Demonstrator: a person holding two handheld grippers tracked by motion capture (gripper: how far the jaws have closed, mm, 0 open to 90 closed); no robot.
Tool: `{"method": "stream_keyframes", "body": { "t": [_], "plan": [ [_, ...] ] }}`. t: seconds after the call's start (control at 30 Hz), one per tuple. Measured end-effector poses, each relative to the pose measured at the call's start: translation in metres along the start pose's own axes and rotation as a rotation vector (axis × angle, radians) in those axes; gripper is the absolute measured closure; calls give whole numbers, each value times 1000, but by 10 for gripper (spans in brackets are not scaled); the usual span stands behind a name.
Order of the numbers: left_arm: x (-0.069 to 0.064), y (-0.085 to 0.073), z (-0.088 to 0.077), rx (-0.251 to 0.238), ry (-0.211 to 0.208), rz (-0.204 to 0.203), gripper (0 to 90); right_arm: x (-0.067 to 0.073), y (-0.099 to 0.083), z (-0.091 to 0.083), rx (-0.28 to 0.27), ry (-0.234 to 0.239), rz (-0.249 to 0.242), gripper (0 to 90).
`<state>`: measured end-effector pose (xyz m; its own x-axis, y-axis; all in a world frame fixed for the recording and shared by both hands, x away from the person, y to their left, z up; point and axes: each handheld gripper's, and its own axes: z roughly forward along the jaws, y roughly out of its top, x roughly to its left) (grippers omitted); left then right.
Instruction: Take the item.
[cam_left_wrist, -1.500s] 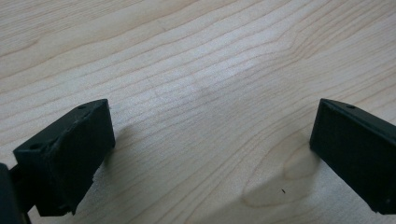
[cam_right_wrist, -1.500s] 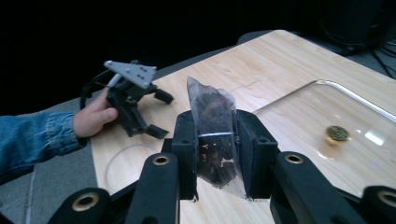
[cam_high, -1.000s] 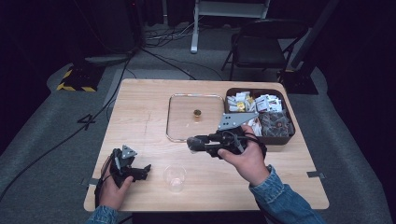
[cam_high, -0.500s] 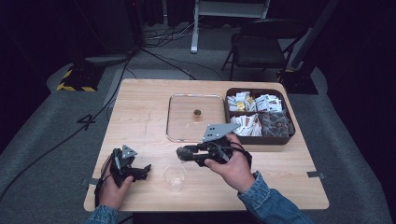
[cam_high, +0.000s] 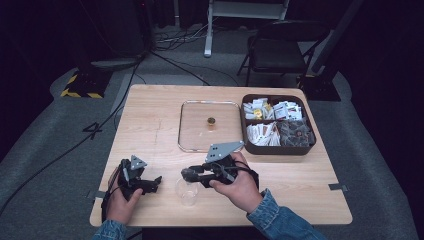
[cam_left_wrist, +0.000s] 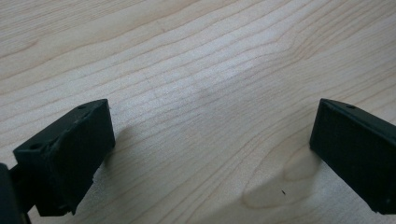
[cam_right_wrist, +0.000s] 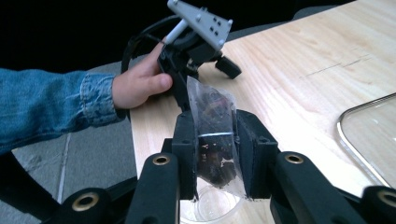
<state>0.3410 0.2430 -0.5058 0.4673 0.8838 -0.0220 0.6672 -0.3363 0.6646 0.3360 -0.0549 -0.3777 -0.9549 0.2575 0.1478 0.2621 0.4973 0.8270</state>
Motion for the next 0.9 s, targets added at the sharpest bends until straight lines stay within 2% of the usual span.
{"method": "stream_keyframes", "body": {
  "t": [0.37,0.4,0.47,0.57,0.77,0.9],
  "plan": [
    [0,0,0,0,2,0,2,3,-12,17,74,13,-20,706],
    [0,0,0,0,2,0,2,3,-13,19,82,13,-22,695],
    [0,0,0,0,2,0,2,4,-14,22,90,11,-30,606],
    [0,0,0,0,2,0,2,5,-15,24,65,12,-32,475],
    [0,0,0,0,0,0,2,3,-13,20,8,11,-40,379],
    [0,0,0,0,0,0,2,0,-12,11,-12,-11,-36,339]
  ]
}}
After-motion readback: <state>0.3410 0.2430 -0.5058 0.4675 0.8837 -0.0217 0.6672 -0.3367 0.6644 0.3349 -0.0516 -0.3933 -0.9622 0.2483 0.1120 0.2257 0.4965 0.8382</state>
